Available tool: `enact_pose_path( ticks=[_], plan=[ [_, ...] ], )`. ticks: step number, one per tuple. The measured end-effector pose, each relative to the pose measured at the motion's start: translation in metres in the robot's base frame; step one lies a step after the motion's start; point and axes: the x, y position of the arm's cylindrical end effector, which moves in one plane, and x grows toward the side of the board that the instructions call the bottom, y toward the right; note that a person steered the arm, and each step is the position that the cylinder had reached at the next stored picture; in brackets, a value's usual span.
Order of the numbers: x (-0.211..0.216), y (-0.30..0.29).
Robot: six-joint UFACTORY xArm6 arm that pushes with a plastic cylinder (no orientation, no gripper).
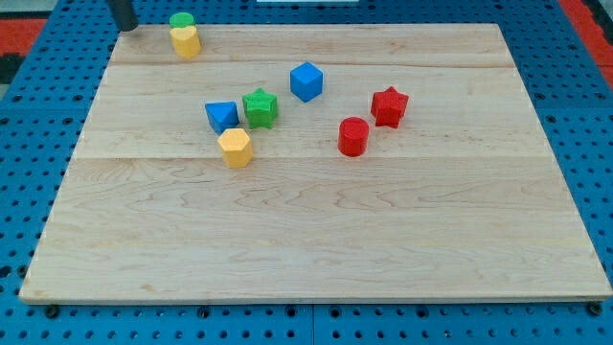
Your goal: Push the green circle to the right of the yellow heart
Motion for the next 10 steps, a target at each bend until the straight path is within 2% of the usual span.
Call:
enact_pose_path(
  ticks=[1, 2, 3, 4, 6, 8, 10],
  plan=[
    [0.0, 0.049],
    [0.003, 0.073],
    [0.022, 0.099],
    [0.031, 0.111],
    [0.001, 0.071],
    [0.001, 0.162],
    [0.031, 0.231]
  ],
)
